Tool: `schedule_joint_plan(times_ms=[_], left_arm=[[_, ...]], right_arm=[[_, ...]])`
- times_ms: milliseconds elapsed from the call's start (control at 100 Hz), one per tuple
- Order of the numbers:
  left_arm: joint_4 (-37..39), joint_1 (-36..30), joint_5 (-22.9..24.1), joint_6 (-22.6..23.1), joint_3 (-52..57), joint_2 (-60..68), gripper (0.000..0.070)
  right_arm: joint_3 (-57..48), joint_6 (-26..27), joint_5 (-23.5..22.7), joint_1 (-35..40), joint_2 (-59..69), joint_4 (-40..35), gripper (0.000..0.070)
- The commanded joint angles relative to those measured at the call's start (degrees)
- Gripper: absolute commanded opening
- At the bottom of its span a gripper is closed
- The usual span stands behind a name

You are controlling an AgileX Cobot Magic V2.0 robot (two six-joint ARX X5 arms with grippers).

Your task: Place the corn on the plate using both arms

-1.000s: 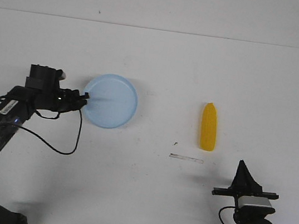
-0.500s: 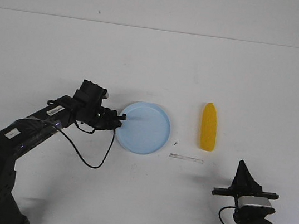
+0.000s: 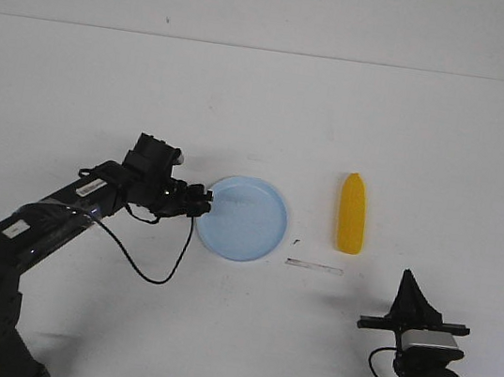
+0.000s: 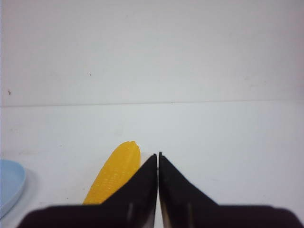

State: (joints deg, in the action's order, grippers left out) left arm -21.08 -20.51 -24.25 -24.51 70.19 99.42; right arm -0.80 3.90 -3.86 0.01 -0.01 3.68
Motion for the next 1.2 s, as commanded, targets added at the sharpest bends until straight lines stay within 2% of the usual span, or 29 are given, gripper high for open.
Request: schedule_joint_plan(times_ms=[0,210,320,380,460,540,610,730,930,1040,1190], left_arm=[[0.6,0.6,0.6,3.3,0.9,-3.7,0.0242],[2.9,4.5,2.7,8.5,-0.1,-13.7,0.0241],[11.9,7.1,3.0,9.1,-5.1,-20.8,0.0222],[18.6,8.8,3.9,9.1,-9.6,-25.2,0.0159],[28.4,10.8,7.8,9.3,-17.0,-31.7,0.0073],[34.9,12.5,12.9,9.6,-23.2,-37.4,0.0070],[37.5,14.3,18.0,11.5,-28.0,-42.8,0.0070],[36.9,17.3,23.9,16.0,-34.7,-52.4,0.0071],[34.7,21.5,24.1,22.3,-44.9,-68.8,0.0071],[29.3,22.5,24.1,22.6,-47.9,-77.2,0.0065],[20.0,22.6,24.1,22.5,-48.4,-85.1,0.0000]], right_arm=[[0.1,0.7,0.0,0.1,0.1,0.6,0.0003],[0.1,0.7,0.0,0.1,0.1,0.6,0.0003],[0.1,0.7,0.0,0.1,0.1,0.6,0.0003],[0.1,0.7,0.0,0.1,0.1,0.6,0.0003],[0.1,0.7,0.0,0.1,0.1,0.6,0.0003],[0.1,0.7,0.0,0.1,0.1,0.6,0.0003],[0.1,0.7,0.0,0.1,0.1,0.6,0.0003],[0.1,0.7,0.0,0.1,0.1,0.6,0.0003],[0.1,0.7,0.0,0.1,0.1,0.6,0.0003],[0.1,0.7,0.0,0.1,0.1,0.6,0.0003],[0.1,0.7,0.0,0.1,0.1,0.6,0.0003]])
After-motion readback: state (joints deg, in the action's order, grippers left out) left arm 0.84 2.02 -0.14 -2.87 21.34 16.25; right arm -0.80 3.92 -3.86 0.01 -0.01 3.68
